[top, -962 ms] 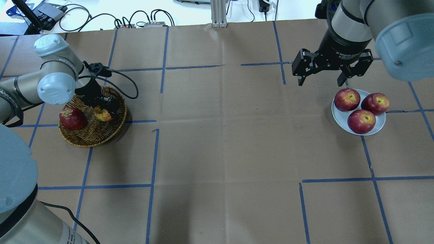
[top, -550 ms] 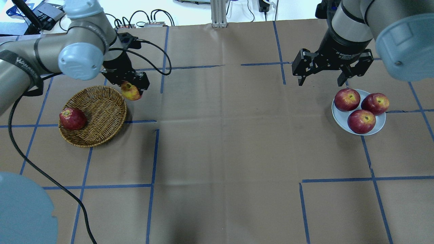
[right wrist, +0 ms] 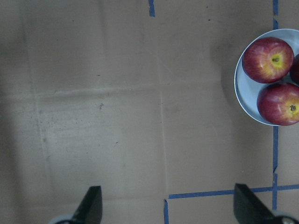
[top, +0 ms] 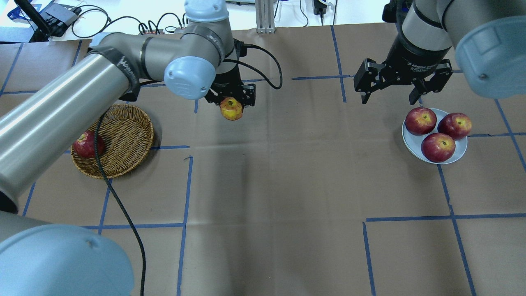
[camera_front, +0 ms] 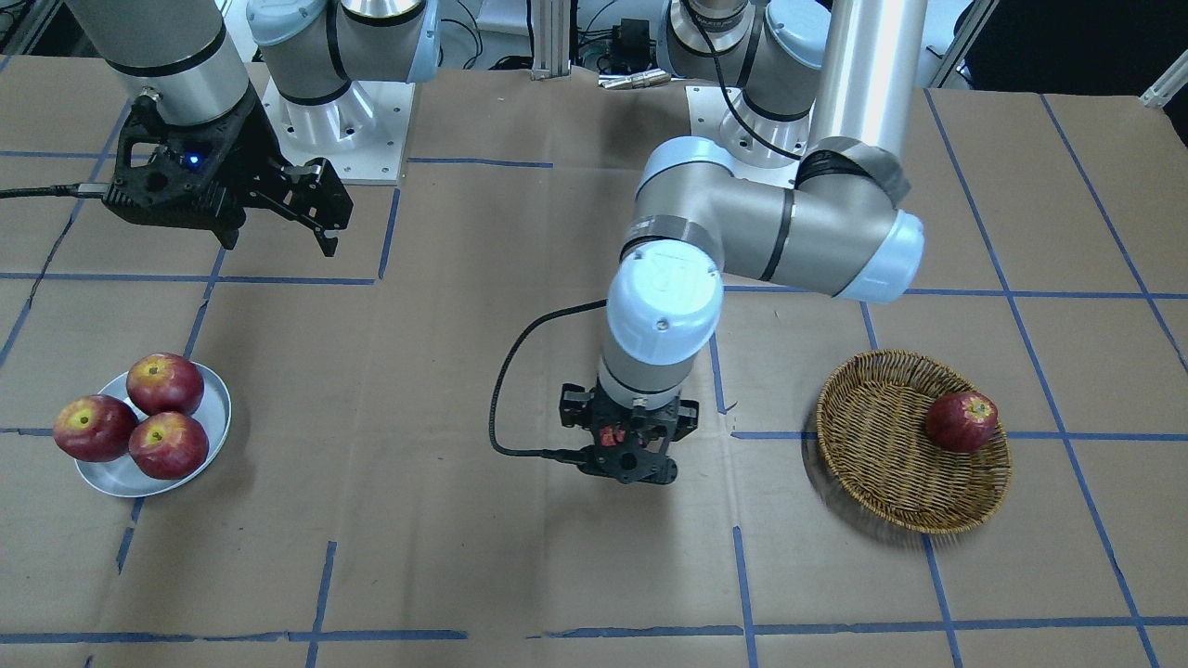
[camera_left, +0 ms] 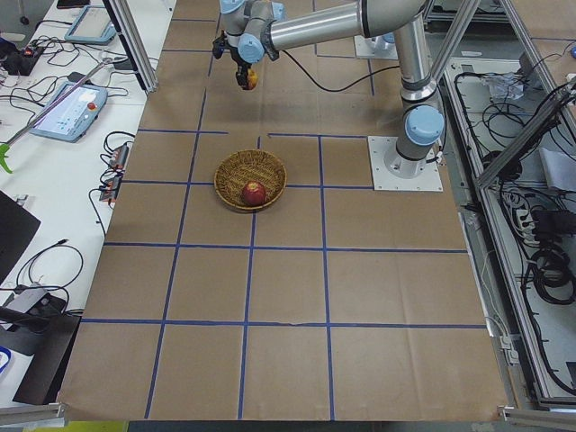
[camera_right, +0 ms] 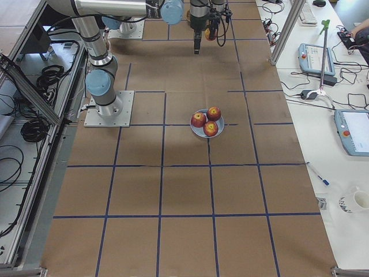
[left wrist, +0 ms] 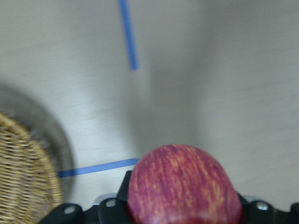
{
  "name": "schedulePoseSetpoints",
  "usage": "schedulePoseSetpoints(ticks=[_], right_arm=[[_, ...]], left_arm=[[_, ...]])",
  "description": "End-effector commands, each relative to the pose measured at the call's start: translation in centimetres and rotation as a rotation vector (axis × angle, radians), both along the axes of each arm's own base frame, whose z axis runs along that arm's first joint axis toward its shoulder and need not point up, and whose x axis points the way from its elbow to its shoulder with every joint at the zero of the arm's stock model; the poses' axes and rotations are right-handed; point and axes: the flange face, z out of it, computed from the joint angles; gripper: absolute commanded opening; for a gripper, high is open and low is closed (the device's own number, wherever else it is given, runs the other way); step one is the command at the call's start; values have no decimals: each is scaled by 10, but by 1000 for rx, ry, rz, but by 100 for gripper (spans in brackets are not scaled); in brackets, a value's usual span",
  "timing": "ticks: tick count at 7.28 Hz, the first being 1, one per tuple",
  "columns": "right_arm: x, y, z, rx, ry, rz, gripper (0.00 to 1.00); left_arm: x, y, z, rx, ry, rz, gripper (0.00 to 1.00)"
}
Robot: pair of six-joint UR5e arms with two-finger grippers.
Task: Transfer apple from basket to plate
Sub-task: 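Close the left gripper on the apple and lift it from the basket, then carry the apple with the left gripper to the table center and release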
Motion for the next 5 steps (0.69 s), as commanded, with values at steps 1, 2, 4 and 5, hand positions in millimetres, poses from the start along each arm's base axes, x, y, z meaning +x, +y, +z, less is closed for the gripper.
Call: schedulePoseSetpoints(ticks=[1,2,4,5], right_arm=[[0,1,1,-2,-1,-1,100],[0,0,0,1,0,2,100],[1,1,2,-4,-1,-1,100],[0,0,0,1,0,2,100]], left_arm=[[-48,5,-43,18,-4,-33,39],[-52,9,-49,26,-10,-45,39],[-53,10,-66,47,-15,-44,40],[-54,9,-71,51,-16,-53,40]])
